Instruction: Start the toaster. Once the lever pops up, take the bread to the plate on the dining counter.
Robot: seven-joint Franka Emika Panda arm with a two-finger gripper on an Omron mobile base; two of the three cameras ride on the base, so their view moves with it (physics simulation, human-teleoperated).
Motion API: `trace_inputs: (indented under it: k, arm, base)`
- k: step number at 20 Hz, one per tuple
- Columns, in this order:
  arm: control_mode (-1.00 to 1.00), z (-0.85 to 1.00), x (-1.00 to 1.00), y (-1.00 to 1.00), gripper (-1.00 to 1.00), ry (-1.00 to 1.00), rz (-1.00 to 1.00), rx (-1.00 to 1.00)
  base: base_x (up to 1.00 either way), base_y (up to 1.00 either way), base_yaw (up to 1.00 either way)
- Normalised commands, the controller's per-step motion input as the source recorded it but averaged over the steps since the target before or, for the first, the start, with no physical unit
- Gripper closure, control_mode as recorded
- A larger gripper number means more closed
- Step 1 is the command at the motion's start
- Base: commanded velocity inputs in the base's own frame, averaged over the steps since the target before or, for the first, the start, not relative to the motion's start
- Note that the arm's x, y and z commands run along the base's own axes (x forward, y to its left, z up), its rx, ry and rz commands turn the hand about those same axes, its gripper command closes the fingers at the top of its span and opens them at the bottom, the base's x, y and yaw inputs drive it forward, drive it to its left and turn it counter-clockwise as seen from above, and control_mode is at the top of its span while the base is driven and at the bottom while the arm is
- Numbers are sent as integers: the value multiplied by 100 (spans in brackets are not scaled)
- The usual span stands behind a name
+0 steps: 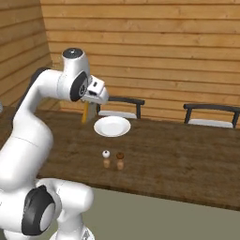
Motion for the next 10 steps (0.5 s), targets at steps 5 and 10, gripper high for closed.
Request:
trace_inputs:
  k: [5,10]
  arm:
    - [-100,-22,68,-3,100,7,3,3]
    - [-100,-42,60,-1,100,3,2,2]
  base:
    - [0,0,0]
    - [0,0,0]
